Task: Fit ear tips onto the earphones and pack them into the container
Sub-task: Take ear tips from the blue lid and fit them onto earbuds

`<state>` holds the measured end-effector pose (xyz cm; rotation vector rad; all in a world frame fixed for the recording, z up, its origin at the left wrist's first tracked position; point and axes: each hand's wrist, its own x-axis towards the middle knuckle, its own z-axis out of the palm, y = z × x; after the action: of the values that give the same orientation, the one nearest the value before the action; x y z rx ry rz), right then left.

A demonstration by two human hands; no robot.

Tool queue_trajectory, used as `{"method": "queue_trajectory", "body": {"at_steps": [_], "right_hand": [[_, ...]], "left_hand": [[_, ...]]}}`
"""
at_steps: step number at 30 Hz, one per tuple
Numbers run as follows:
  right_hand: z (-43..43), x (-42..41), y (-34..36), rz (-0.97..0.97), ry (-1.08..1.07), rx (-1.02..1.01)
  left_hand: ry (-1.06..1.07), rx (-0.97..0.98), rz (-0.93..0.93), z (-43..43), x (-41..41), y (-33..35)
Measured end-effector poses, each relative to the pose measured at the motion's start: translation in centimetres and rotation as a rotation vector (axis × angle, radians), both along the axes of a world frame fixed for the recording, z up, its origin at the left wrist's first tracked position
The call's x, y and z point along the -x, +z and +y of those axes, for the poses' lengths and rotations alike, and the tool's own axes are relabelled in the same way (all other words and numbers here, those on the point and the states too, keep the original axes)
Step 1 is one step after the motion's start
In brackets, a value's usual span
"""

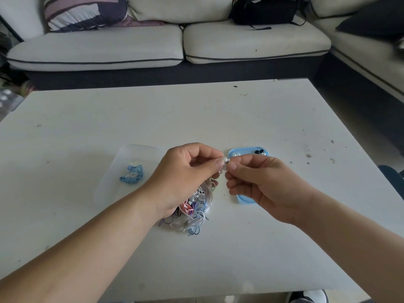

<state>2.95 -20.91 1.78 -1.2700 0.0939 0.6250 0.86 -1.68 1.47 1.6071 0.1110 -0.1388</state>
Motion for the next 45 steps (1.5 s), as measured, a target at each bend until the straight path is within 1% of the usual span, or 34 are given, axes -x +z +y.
{"method": "queue_trajectory", "body": {"at_steps": [7,13,16,18,20,22,26,29,31,34,36,38,45], "right_hand": [[-0.8,0.2,0.0,-0.008,-0.003,0.065],[-2.1,0.8,0.1,-0.004,0.006,0.079],[-3.0,1.2,-0.1,0.021,-0.044,0.058],[-3.7,1.2,0.0,0.026,-0.092,0.084],[-4.7,0.8,0.1,0.002,-0.187,0.189],[-5.5,0.0,-0.2,-0.069,-0.269,0.337],[-7.1,-0.9,-1.1,-0.200,-0.285,0.593],[-8.1,-1.8,-2.0,-0.281,-0.216,0.793],[-8.8,-2.3,-2.9,-0.317,-0.111,0.930],[-9.1,-2.3,-4.8,-0.340,0.051,1.074],[-8.9,-2.4,-6.2,-0.373,0.099,1.147],[-8.8,-2.6,-7.2,-0.390,0.092,1.180],[-8.7,-2.8,-7.2,-0.374,0.066,1.159]], "left_hand": [[-0.021,-0.086,-0.002,-1.6,0.4,-0.3],[-0.027,-0.059,0.062,-3.2,0.5,-0.5],[-0.034,-0.052,0.066,-4.2,0.5,-0.5],[-0.032,-0.037,0.073,-4.8,0.3,-0.5],[-0.011,-0.036,0.084,-5.4,0.1,-0.5],[0.014,-0.043,0.102,-5.4,-0.2,-0.7],[0.044,-0.031,0.153,-6.1,-0.4,-1.5],[0.058,-0.030,0.180,-6.6,-0.6,-2.1],[0.061,-0.050,0.194,-6.9,-0.6,-2.5],[0.042,-0.077,0.216,-7.3,-0.5,-3.0],[0.020,-0.090,0.217,-7.4,-0.5,-3.2],[0.005,-0.103,0.215,-7.5,-0.6,-3.3],[-0.022,-0.113,0.218,-7.1,-0.3,-3.2]]}}
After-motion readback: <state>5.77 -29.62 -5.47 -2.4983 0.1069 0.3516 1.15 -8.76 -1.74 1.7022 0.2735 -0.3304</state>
